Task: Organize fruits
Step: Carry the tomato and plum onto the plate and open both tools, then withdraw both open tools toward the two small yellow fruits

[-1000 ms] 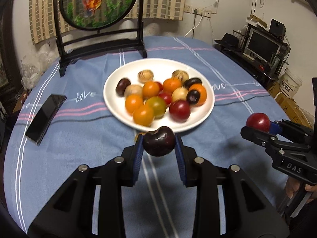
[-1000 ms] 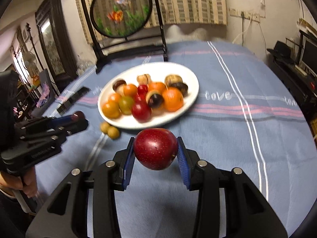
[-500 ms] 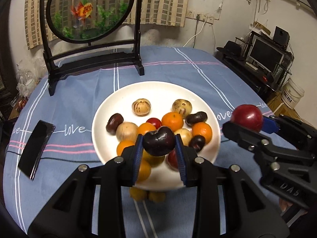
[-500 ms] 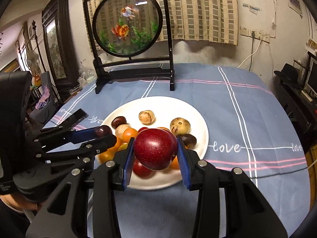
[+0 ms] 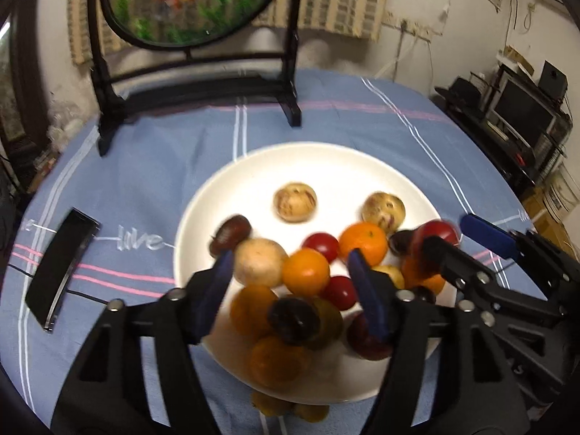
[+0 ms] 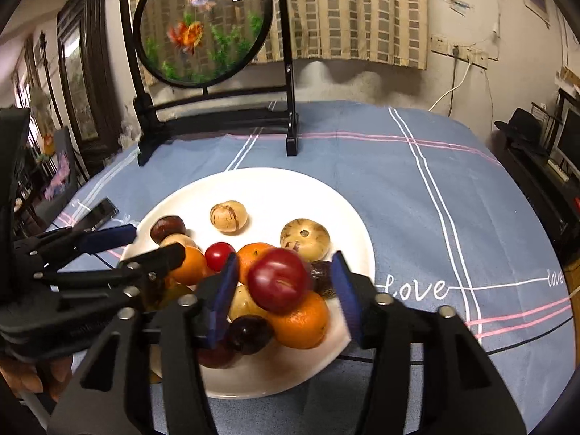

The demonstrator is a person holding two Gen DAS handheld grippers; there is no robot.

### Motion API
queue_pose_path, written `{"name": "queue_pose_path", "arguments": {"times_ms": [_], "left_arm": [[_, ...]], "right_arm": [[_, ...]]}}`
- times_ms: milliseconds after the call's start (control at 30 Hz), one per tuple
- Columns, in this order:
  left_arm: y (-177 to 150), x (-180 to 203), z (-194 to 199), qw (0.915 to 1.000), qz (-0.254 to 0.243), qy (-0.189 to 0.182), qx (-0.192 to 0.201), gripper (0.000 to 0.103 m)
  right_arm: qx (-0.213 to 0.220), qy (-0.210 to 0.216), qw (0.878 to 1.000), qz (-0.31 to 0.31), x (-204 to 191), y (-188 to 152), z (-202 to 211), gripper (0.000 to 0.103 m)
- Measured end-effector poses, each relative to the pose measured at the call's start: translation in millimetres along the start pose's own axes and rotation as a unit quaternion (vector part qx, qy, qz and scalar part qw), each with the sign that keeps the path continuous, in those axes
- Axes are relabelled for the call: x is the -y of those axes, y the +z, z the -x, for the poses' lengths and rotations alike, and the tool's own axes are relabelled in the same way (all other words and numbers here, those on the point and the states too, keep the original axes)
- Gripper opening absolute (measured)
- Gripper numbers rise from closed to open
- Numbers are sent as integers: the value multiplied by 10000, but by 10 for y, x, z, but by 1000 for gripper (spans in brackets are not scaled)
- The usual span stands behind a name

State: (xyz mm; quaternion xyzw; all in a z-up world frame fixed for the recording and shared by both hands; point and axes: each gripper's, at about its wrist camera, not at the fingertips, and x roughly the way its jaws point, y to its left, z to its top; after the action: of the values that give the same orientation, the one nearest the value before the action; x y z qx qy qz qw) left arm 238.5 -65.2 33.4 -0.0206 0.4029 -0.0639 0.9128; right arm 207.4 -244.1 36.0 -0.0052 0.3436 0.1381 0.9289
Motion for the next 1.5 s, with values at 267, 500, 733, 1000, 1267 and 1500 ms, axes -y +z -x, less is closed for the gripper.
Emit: {"name": "queue_pose_path", "arguments": {"times_ms": [267,500,733,1000,1267,1500], "left_arm": [[-96,12,226,9999,-101,11,100,81],[-263,-80,378,10000,50,13,68,82],[-481,-124,521,10000,-14,85,-9,82],[-817,-263,529,9995,-12,162,-261,82],[-1030,-474,496,9986,153,236,-444,82],[-1074,-588,441,9983,236,211,-495,82]], "right_arm": [[144,59,9998,-117,93,-70,268,62],[29,7,9996,-278,159,-279,452,62],[-64,19,9999,-143,47,-464,604,62],[-211,153,9997,14,-85,-703,705,64],[-529,213,9980,291,-320,-862,584,64],[-815,309,9941,644,-660,-917,376,64]]}}
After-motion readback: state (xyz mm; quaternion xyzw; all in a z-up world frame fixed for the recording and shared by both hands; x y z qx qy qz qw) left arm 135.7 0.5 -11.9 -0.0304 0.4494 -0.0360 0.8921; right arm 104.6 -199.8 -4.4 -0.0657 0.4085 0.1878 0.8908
